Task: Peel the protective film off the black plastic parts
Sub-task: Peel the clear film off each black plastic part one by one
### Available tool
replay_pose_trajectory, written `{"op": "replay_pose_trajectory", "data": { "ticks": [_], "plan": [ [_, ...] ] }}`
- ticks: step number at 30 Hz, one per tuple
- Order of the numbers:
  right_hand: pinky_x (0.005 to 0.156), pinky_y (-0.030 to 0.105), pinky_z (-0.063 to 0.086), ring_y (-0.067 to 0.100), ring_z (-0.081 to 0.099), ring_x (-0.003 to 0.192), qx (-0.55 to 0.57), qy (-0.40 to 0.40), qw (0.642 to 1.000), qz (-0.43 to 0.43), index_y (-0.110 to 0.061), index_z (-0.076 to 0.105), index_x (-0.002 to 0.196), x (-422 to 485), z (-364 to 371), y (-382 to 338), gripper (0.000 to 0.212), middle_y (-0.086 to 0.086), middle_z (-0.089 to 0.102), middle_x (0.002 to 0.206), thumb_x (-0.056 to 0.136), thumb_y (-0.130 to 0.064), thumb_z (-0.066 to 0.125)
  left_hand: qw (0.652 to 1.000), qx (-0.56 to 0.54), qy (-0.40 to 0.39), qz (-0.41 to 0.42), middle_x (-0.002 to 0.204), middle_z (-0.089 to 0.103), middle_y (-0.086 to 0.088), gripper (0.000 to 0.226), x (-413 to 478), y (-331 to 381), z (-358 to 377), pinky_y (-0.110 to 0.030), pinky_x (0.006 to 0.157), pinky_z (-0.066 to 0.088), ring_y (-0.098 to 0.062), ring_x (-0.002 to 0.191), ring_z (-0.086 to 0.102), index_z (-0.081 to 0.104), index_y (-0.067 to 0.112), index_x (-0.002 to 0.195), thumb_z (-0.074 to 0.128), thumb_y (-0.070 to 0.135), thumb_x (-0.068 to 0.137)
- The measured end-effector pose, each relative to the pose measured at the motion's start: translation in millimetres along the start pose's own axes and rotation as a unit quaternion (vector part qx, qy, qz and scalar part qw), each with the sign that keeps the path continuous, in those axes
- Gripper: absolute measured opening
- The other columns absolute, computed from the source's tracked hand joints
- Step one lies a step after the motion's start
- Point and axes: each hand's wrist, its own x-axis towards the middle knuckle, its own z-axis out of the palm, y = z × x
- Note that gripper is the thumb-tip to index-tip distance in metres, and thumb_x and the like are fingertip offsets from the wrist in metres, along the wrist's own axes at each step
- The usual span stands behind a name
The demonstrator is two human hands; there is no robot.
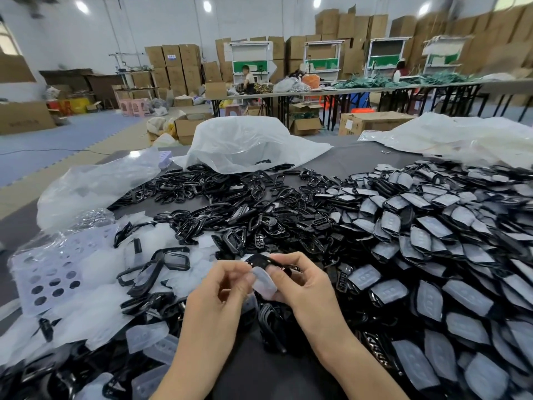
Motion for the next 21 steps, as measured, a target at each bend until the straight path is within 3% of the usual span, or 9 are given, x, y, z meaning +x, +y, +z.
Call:
{"op": "replay_pose_trajectory", "data": {
  "ticks": [5, 12, 18, 21],
  "plan": [
    [0.072, 0.026, 0.059, 0.019, 0.074, 0.076, 0.027, -0.027, 0.999, 0.006, -0.021, 0.073, 0.098, -4.7, 2.9, -5.0, 0.011, 0.01, 0.077, 0.083, 0.091, -0.013, 0.072, 0.998, -0.051, 0.036, -0.012, 0.089, 0.072, 0.006, 0.019, -0.1, 0.9, 1.0, -0.018, 0.066, 0.053, -0.009, 0.08, 0.069, 0.065, 0.037, 0.082, 0.07, 0.019, 0.089],
    [0.074, 0.025, 0.06, 0.027, 0.076, 0.084, 0.082, -0.065, 0.994, 0.01, -0.015, 0.074, 0.101, -8.5, 7.8, -8.4, 0.012, 0.016, 0.076, 0.088, 0.089, -0.014, 0.072, 0.99, -0.114, 0.068, -0.056, 0.075, 0.07, -0.001, 0.019, -0.6, 4.8, 3.2, -0.013, 0.055, 0.048, -0.013, 0.066, 0.066, 0.064, 0.034, 0.081, 0.068, 0.019, 0.091],
    [0.075, 0.023, 0.059, 0.028, 0.076, 0.09, 0.114, -0.088, 0.989, 0.027, -0.009, 0.072, 0.114, -8.4, 8.7, -13.0, 0.037, 0.015, 0.077, 0.101, 0.088, -0.033, 0.063, 0.983, -0.161, 0.061, -0.056, 0.067, 0.065, 0.006, 0.009, -2.0, 4.5, 5.5, -0.016, 0.056, 0.051, -0.004, 0.058, 0.061, 0.061, 0.02, 0.098, 0.066, 0.015, 0.092],
    [0.072, 0.022, 0.059, 0.024, 0.075, 0.082, 0.1, -0.08, 0.992, 0.006, -0.008, 0.071, 0.111, -7.6, 10.1, -13.0, 0.024, 0.014, 0.077, 0.095, 0.089, -0.017, 0.069, 0.987, -0.144, 0.059, -0.049, 0.073, 0.072, 0.005, 0.007, -1.2, 4.8, 4.0, -0.014, 0.058, 0.051, -0.004, 0.062, 0.066, 0.065, 0.02, 0.098, 0.063, 0.014, 0.094]
  ]
}}
